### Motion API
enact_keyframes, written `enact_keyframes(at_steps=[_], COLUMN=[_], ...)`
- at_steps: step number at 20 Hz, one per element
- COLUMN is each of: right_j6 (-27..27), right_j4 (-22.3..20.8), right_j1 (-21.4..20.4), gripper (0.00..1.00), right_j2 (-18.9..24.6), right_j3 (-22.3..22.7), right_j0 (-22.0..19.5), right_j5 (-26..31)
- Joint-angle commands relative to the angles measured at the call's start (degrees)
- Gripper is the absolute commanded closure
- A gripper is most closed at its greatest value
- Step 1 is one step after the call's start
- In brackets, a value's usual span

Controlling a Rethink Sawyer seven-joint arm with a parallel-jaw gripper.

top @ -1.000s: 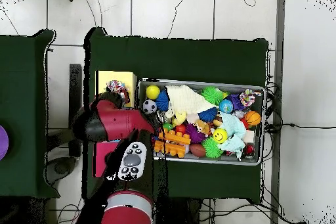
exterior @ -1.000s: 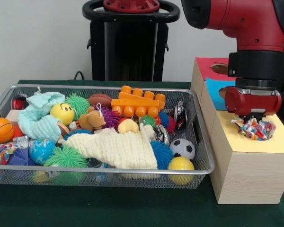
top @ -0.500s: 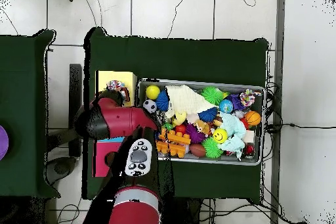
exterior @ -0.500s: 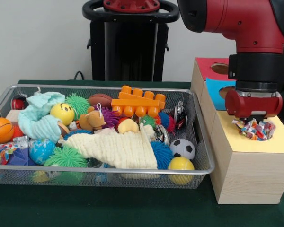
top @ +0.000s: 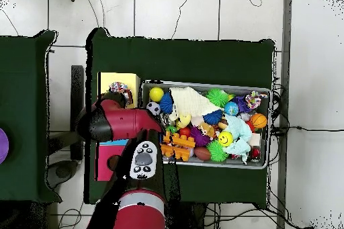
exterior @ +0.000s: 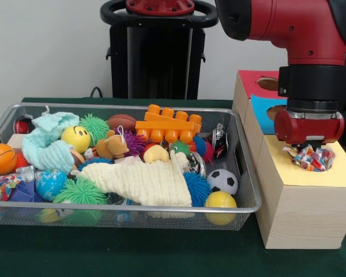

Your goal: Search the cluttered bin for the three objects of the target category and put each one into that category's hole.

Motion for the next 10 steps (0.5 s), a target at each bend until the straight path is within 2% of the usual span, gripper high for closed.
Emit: enact_keyframes(at_steps=[1, 7, 10], right_j6=[2.42, 2.42, 3.52], right_j4=[-4.25, -5.12, -5.07], right_j1=[1.94, 2.16, 1.27], gripper=[1.0, 1.0, 1.0], right_j2=[5.12, 4.99, 4.24], right_j3=[1.64, 1.48, 2.44], right_j0=[-2.66, -3.01, -1.69], right_j5=[7.38, 7.3, 7.36])
